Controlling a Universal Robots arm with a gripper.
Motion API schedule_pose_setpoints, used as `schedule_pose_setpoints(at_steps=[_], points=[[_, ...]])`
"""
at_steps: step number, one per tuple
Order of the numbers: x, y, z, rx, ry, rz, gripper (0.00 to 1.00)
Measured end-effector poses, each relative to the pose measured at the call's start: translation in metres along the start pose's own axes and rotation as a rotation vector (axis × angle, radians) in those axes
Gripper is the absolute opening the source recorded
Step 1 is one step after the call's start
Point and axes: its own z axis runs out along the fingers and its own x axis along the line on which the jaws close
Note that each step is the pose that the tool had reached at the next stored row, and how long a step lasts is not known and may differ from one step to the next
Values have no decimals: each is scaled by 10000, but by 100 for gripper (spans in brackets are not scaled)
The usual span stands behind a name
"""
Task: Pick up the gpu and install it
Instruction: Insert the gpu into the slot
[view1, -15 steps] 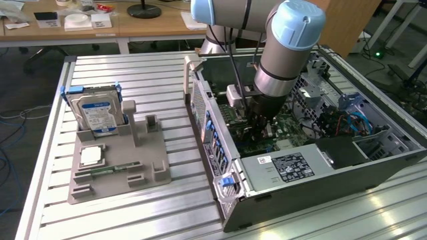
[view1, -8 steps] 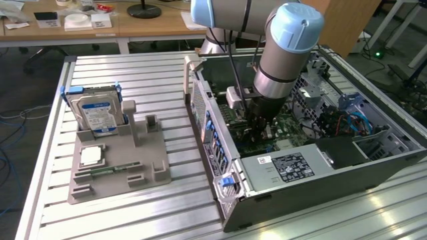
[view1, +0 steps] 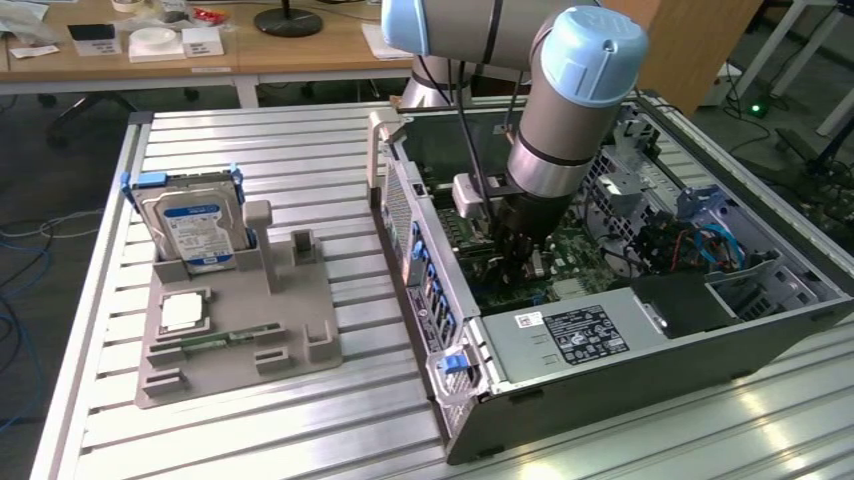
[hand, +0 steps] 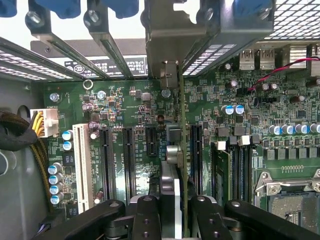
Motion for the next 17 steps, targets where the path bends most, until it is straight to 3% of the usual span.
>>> schedule_pose_setpoints(at_steps=[17], points=[[-10, 0, 0, 1, 25, -1, 28]])
